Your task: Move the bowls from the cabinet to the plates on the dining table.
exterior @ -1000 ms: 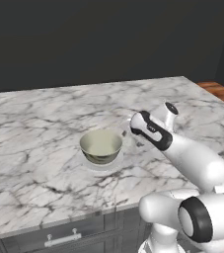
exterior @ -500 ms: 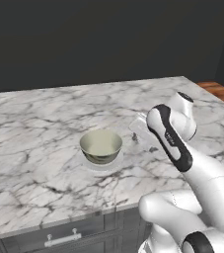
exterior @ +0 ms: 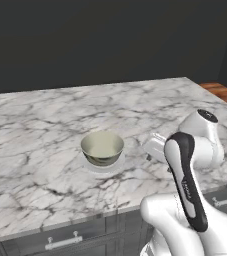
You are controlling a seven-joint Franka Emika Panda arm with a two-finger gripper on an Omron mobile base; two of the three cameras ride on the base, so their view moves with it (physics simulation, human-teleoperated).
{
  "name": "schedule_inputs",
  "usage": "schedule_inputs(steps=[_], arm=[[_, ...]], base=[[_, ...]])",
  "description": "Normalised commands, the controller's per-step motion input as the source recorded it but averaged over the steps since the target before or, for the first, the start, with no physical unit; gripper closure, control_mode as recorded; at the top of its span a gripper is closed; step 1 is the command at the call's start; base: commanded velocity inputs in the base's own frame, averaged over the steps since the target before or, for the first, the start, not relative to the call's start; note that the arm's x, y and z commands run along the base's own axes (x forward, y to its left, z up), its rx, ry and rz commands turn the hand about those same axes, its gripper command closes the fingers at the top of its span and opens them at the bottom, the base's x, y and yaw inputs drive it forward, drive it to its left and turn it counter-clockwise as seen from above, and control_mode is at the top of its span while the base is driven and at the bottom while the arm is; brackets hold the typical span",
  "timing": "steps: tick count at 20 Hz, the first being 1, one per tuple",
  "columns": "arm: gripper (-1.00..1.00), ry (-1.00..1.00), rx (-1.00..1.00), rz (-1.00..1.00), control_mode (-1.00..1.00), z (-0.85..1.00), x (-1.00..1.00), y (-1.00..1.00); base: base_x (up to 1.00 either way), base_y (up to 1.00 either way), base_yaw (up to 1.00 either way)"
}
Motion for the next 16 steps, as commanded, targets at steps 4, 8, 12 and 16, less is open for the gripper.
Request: schedule_inputs(steps=[4, 8, 12, 16], arm=[[-1.00, -0.31, -0.23, 0.03, -1.00, 0.00, -0.85, -0.19], [-1.00, -0.34, -0.23, 0.06, -1.00, 0.00, -0.75, -0.20], [-1.00, -0.09, -0.03, 0.02, -1.00, 0.00, -0.19, -0.04], [-1.00, 0.00, 0.00, 0.00, -1.00, 0.00, 0.00, 0.00]], base=[[0.00, 0.00, 0.00], [0.00, 0.00, 0.00], [0.00, 0.00, 0.00], [0.00, 0.00, 0.00]])
